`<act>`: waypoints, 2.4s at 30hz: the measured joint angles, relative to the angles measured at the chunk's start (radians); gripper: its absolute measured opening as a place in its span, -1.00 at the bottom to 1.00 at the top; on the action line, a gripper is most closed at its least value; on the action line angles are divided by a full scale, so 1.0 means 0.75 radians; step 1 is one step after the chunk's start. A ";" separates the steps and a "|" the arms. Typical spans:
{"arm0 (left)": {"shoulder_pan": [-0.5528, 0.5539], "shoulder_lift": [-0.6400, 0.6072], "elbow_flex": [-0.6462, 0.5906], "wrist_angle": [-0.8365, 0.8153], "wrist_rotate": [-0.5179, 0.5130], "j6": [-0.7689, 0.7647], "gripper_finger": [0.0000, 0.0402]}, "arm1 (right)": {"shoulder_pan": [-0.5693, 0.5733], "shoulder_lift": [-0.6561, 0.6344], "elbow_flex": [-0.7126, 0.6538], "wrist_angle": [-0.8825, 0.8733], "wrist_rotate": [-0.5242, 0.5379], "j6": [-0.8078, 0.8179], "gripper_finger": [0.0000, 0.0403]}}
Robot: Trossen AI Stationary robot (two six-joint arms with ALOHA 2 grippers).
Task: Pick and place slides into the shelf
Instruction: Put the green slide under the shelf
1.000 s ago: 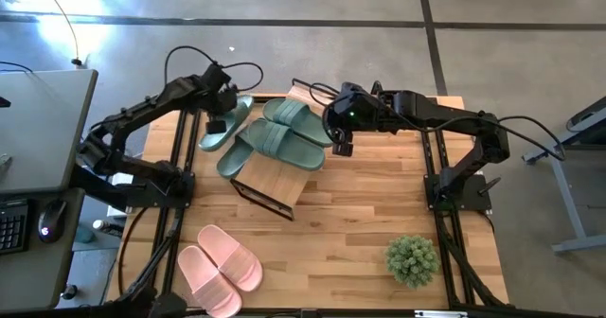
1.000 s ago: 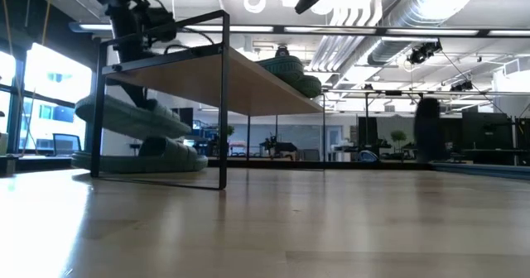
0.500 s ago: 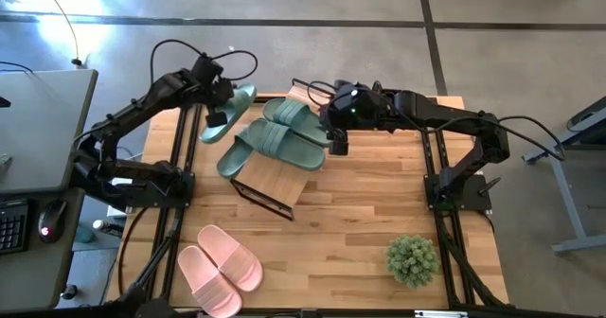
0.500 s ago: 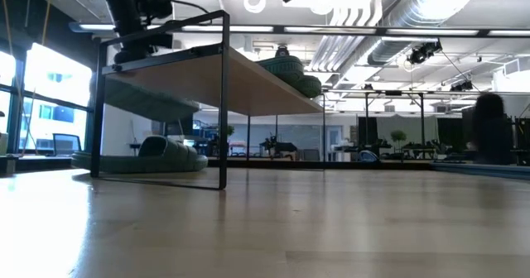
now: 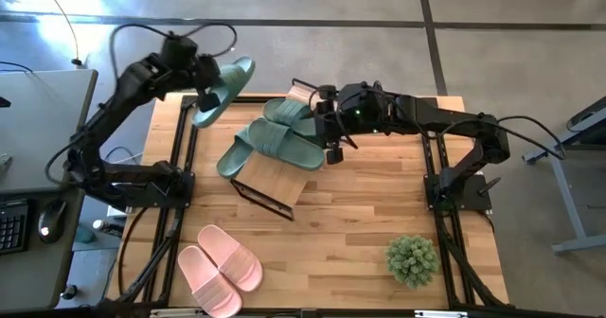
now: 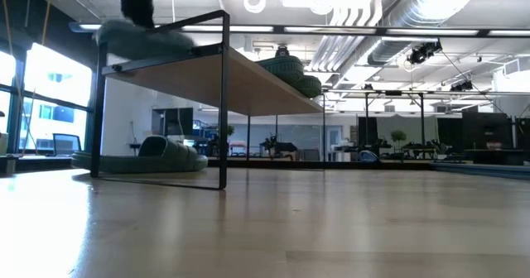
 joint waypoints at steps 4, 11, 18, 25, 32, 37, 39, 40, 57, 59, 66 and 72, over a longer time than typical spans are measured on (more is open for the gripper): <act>-0.005 -0.023 0.113 -0.034 0.096 -0.076 -1.00 | 0.033 0.022 0.000 0.126 0.043 -0.118 -0.03; -0.152 -0.031 0.216 -0.074 0.138 -0.141 -1.00 | 0.046 0.082 0.000 0.262 0.160 -0.209 -0.03; -0.299 -0.015 0.222 -0.047 0.102 -0.228 -1.00 | 0.068 0.130 0.000 0.395 0.113 -0.212 -0.03; -0.431 -0.010 0.222 -0.060 0.083 -0.226 -1.00 | 0.074 0.141 -0.001 0.367 0.439 -0.390 -0.03; -0.465 -0.004 0.222 -0.060 0.057 -0.250 -1.00 | 0.118 0.142 -0.001 0.369 0.270 -0.412 -0.03; -0.503 -0.004 0.222 -0.061 0.074 -0.256 -1.00 | 0.124 0.139 -0.001 0.347 0.451 -0.414 -0.03; -0.510 -0.004 0.222 -0.060 0.075 -0.260 -1.00 | 0.124 0.137 -0.001 0.357 0.353 -0.338 -0.03; -0.510 -0.004 0.222 -0.059 0.075 -0.260 -1.00 | 0.131 0.136 0.000 0.369 0.281 -0.298 -0.03; -0.509 0.010 0.222 -0.030 0.131 -0.285 -1.00 | 0.127 0.245 0.006 0.562 0.246 -0.333 -0.15; -0.509 0.022 0.222 -0.032 0.134 -0.270 -1.00 | 0.109 0.242 0.008 0.551 0.268 -0.332 -0.18; -0.508 0.075 0.219 -0.060 0.173 -0.217 -1.00 | 0.021 0.172 0.008 0.293 0.454 -0.308 -0.24; -0.508 0.076 0.219 -0.053 0.228 -0.209 -1.00 | -0.062 0.117 0.008 0.145 0.447 -0.312 -0.24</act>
